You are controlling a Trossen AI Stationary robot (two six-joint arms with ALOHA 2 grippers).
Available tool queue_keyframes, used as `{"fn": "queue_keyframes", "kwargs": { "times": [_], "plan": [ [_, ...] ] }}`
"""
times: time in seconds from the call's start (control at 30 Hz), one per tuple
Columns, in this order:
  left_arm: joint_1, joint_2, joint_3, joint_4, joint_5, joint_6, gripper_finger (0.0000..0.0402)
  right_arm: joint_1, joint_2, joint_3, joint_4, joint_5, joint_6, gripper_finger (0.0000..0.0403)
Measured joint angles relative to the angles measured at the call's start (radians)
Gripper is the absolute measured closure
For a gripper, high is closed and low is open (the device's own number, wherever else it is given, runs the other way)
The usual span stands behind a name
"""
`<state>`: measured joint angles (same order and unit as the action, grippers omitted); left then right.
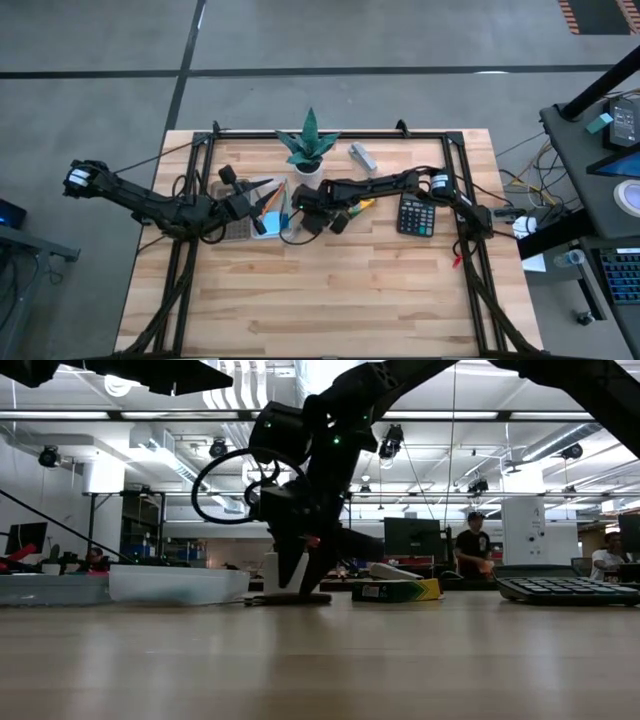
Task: Pack school essentials
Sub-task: Put the black scissors into the white and black box
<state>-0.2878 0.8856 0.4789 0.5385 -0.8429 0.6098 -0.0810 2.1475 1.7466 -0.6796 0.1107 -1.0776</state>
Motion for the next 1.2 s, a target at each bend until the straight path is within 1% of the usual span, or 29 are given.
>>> {"fn": "queue_keyframes", "kwargs": {
  "times": [0.17,0.3,0.4,0.5,0.63,0.77,0.97,1.2],
  "plan": [
    [0.0,0.0,0.0,0.0,0.0,0.0,0.0294,-0.001,0.0,0.0,-0.015,-0.004,0.122,0.0245],
    [0.0,0.0,0.0,0.0,0.0,0.0,0.0294,-0.011,0.0,0.0,-0.07,-0.017,0.172,0.0251],
    [0.0,0.0,0.0,0.0,0.0,0.0,0.0294,-0.022,-0.002,0.0,-0.106,-0.064,0.197,0.0256],
    [0.0,0.0,0.0,0.001,0.0,0.0,0.0294,-0.03,-0.003,0.0,-0.106,-0.109,0.216,0.0261],
    [0.0,0.0,0.0,0.003,0.0,0.0,0.0294,-0.033,-0.003,0.0,-0.1,-0.126,0.222,0.0269],
    [0.0,0.0,0.0,0.003,0.0,0.001,0.0294,-0.041,0.004,0.0,-0.096,-0.183,0.254,0.0279],
    [0.0,0.0,0.0,0.003,0.0,0.001,0.0294,-0.044,0.012,0.0,-0.097,-0.203,0.252,0.0301],
    [0.0,0.0,0.0,0.003,0.0,0.001,0.0294,-0.044,0.012,0.002,-0.104,-0.201,0.229,0.0349]
  ]
}}
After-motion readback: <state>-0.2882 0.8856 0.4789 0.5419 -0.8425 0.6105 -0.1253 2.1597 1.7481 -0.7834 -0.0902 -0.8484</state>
